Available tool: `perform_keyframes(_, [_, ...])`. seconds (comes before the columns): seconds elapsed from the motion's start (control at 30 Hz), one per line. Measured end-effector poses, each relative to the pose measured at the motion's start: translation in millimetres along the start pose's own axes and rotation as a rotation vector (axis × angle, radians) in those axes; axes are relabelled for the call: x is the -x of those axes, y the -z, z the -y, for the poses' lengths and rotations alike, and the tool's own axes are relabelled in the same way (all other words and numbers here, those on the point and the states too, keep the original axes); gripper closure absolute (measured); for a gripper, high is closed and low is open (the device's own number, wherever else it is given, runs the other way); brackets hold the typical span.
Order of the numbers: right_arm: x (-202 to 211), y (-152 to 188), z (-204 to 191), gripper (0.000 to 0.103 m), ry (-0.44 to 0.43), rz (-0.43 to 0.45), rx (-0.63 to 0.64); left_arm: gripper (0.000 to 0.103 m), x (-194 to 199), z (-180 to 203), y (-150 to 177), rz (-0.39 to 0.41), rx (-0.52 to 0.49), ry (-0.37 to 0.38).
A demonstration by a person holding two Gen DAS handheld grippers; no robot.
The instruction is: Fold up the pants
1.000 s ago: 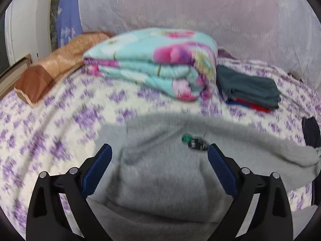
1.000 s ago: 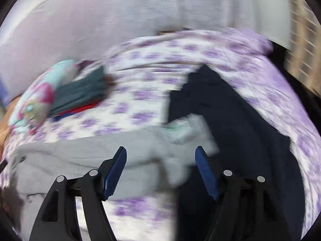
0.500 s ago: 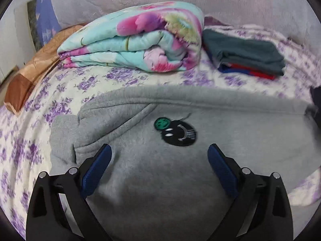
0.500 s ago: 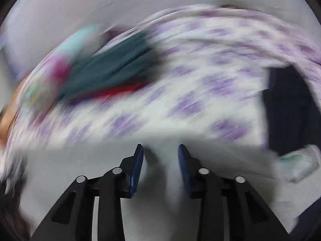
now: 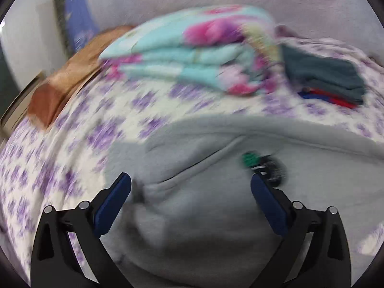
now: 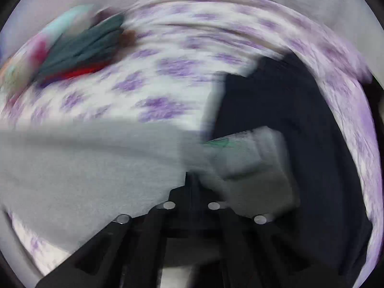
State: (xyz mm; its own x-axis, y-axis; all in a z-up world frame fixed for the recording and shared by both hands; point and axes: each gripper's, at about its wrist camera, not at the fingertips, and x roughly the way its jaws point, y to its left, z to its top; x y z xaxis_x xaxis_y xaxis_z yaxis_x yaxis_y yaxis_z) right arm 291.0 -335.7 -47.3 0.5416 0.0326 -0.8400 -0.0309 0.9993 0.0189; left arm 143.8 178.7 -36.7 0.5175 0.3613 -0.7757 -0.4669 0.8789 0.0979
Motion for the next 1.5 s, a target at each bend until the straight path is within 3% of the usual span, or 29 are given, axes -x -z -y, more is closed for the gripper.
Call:
perform_keyframes(0.03, [6, 1, 2, 0.092, -0.012, 0.008, -0.048, 0.005, 4, -10, -1, 0.000, 0.050, 0.023])
perform_keyframes(0.07, [19, 4, -8, 0.077, -0.009, 0.023, -0.060, 0.005, 12, -20, -5, 0.018, 0.095, 0.053])
perform_keyframes(0.1, [27, 8, -24, 0.040, -0.004, 0.041, -0.034, 0.005, 19, -27, -8, 0.037, 0.123, 0.060])
perform_keyframes(0.13, [38, 10, -46, 0.031, -0.016, 0.075, 0.002, 0.005, 25, -32, -12, 0.050, 0.142, 0.046])
perform_keyframes(0.17, [53, 13, -80, 0.031, -0.093, 0.121, 0.080, 0.005, 28, -33, -17, 0.058, 0.150, 0.031])
perform_keyframes(0.27, [68, 20, -160, 0.032, -0.275, 0.129, 0.215, 0.005, 28, -16, -28, 0.044, 0.093, 0.039])
perform_keyframes(0.33, [60, 23, -200, 0.038, -0.387, 0.080, 0.255, 0.005, 20, 6, -29, 0.014, 0.030, 0.057])
perform_keyframes(0.4, [41, 34, -252, 0.049, -0.510, -0.023, 0.294, 0.005, 12, 17, -24, -0.008, 0.027, 0.059])
perform_keyframes(0.47, [19, 46, -288, 0.049, -0.555, -0.092, 0.366, 0.005, 2, 15, -16, -0.030, 0.033, 0.065])
perform_keyframes(0.57, [-10, 48, -311, 0.050, -0.485, -0.144, 0.421, 0.005, -4, 0, -6, -0.043, 0.038, 0.035])
perform_keyframes(0.63, [-29, 17, -289, 0.048, -0.329, -0.072, 0.335, 0.005, 2, -14, -4, -0.026, 0.072, 0.065])
perform_keyframes(0.67, [-37, -5, -268, 0.048, -0.172, -0.017, 0.245, 0.005, 7, -21, -5, -0.015, 0.090, 0.087])
perform_keyframes(0.7, [-40, -13, -257, 0.047, -0.123, -0.013, 0.185, 0.005, 9, -24, -5, -0.011, 0.097, 0.096])
perform_keyframes(0.73, [-40, -20, -248, 0.046, -0.139, -0.029, 0.136, 0.005, 13, -28, -7, -0.011, 0.100, 0.099])
perform_keyframes(0.77, [-32, -22, -253, 0.046, -0.251, -0.041, 0.148, 0.005, 15, -30, -8, -0.009, 0.102, 0.100])
perform_keyframes(0.87, [-3, -6, -307, 0.045, -0.438, -0.011, 0.355, 0.005, 27, -45, -12, 0.019, 0.134, 0.096])
perform_keyframes(0.97, [-15, 8, -364, 0.044, -0.562, -0.129, 0.459, 0.005, 29, -55, -13, 0.047, 0.142, 0.010])
perform_keyframes(1.03, [-34, 10, -392, 0.044, -0.565, -0.200, 0.480, 0.005, 16, -58, -13, -0.001, 0.137, 0.008])
perform_keyframes(1.17, [-70, -22, -413, 0.040, -0.509, -0.146, 0.371, 0.005, -5, -63, -11, -0.083, 0.185, 0.043])
perform_keyframes(1.23, [-81, -36, -417, 0.040, -0.478, -0.134, 0.308, 0.005, -5, -66, -11, -0.075, 0.208, 0.045])
perform_keyframes(1.27, [-79, -36, -418, 0.040, -0.460, -0.107, 0.304, 0.005, -2, -65, -10, -0.066, 0.209, 0.050])
perform_keyframes(1.37, [-55, -38, -417, 0.039, -0.331, 0.100, 0.283, 0.005, 12, -55, -10, -0.011, 0.167, 0.109])
perform_keyframes(1.4, [-45, -42, -401, 0.038, -0.352, 0.135, 0.224, 0.005, 17, -49, -10, 0.011, 0.130, 0.150])
perform_keyframes(1.47, [-33, -44, -374, 0.036, -0.459, 0.052, 0.179, 0.005, 20, -39, -9, 0.021, 0.087, 0.203])
perform_keyframes(1.5, [-28, -42, -362, 0.035, -0.466, 0.031, 0.192, 0.005, 16, -33, -8, 0.004, 0.077, 0.219])
